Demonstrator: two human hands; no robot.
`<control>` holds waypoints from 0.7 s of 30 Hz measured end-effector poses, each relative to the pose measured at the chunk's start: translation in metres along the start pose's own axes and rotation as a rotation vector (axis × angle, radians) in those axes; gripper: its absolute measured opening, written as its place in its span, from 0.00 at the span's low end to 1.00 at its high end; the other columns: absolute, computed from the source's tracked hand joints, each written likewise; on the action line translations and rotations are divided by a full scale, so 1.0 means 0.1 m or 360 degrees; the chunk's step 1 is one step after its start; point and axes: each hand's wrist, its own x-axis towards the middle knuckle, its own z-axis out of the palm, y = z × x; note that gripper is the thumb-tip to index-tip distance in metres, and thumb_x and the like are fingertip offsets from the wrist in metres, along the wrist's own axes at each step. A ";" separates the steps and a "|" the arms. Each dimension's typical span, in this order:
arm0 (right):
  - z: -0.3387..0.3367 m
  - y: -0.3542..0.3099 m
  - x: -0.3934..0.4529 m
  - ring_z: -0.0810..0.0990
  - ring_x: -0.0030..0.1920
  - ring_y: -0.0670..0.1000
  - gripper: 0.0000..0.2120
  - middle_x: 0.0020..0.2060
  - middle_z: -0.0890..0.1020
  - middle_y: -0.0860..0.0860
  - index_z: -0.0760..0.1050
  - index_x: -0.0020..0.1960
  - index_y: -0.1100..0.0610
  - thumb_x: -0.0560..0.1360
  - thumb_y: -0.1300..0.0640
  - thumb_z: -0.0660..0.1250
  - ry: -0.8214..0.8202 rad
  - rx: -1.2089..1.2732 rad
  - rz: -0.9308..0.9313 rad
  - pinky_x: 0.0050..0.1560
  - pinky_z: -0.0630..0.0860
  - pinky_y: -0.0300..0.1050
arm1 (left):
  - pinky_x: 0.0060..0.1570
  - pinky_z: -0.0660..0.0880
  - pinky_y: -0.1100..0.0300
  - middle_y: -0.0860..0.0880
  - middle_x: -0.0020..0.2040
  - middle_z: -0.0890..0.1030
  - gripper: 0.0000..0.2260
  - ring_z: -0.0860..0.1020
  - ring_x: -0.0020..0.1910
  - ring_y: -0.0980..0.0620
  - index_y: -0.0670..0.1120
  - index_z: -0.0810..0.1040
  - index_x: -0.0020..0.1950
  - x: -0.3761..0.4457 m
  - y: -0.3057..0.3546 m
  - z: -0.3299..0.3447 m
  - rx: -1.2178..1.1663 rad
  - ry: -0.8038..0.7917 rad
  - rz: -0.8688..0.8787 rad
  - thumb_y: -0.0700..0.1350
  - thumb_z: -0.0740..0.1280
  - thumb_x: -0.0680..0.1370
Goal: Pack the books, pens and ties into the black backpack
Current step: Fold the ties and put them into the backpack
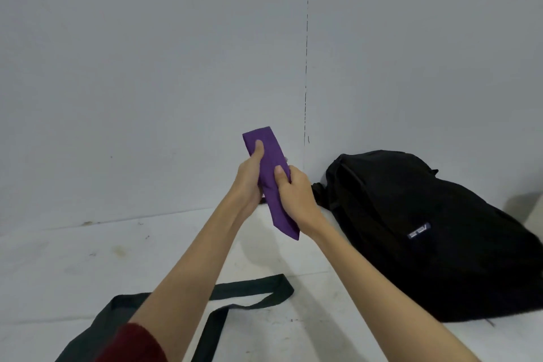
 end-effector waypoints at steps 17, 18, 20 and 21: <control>-0.93 0.60 -0.11 0.74 0.32 0.47 0.24 0.30 0.76 0.48 0.72 0.34 0.55 0.81 0.42 0.52 -0.0019 -0.0849 0.0169 0.35 0.69 0.43 | 0.38 0.77 0.56 0.44 0.46 0.81 0.13 0.78 0.40 0.49 0.41 0.76 0.53 0.32 -0.73 0.40 0.0459 -0.0011 -0.0261 0.50 0.59 0.81; -1.13 0.62 -0.02 0.76 0.33 0.50 0.26 0.30 0.77 0.50 0.71 0.33 0.57 0.80 0.41 0.51 0.0095 -0.1131 0.0149 0.36 0.69 0.45 | 0.34 0.75 0.59 0.45 0.42 0.80 0.13 0.77 0.37 0.50 0.42 0.76 0.51 0.35 -0.71 0.38 0.0455 -0.0028 -0.0366 0.51 0.60 0.81; -1.54 0.73 0.20 0.78 0.39 0.55 0.23 0.35 0.78 0.51 0.69 0.39 0.58 0.79 0.39 0.54 0.0167 -0.1616 0.0086 0.38 0.69 0.46 | 0.29 0.72 0.62 0.47 0.37 0.78 0.13 0.76 0.33 0.51 0.43 0.75 0.47 0.43 -0.74 0.42 0.0491 -0.0032 -0.0512 0.52 0.61 0.81; -1.67 0.77 0.30 0.79 0.42 0.55 0.23 0.38 0.79 0.52 0.68 0.45 0.57 0.77 0.36 0.56 0.0095 -0.1840 0.0076 0.38 0.69 0.46 | 0.28 0.72 0.62 0.47 0.36 0.77 0.13 0.75 0.32 0.51 0.43 0.75 0.46 0.46 -0.79 0.47 0.0508 -0.0043 -0.0555 0.52 0.61 0.80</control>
